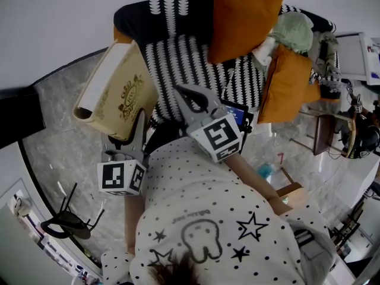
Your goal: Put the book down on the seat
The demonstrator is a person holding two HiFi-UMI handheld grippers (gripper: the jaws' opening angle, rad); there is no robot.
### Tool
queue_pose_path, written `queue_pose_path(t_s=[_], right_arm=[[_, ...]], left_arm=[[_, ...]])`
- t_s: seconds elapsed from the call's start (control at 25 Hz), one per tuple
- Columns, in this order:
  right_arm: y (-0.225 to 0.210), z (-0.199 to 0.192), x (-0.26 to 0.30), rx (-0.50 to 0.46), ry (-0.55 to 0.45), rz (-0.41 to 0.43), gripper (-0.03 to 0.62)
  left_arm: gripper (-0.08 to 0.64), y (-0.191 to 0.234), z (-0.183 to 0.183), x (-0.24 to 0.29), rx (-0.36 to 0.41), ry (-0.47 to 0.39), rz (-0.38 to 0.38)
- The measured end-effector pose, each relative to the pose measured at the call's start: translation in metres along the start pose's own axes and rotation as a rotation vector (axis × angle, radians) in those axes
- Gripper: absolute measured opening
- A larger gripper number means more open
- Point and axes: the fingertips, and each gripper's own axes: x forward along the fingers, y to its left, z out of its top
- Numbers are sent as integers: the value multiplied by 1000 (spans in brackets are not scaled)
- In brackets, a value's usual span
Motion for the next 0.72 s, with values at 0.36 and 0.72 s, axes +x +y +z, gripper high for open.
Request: queue_pose_path(t_s=[0.36, 0.72], right_arm=[[1, 0, 0, 2, -2, 0, -3], [-6, -1, -3, 10, 0, -25, -3]], left_arm=[[227, 1, -6, 0, -16, 36, -1], [227, 6, -18, 6, -36, 98, -13]])
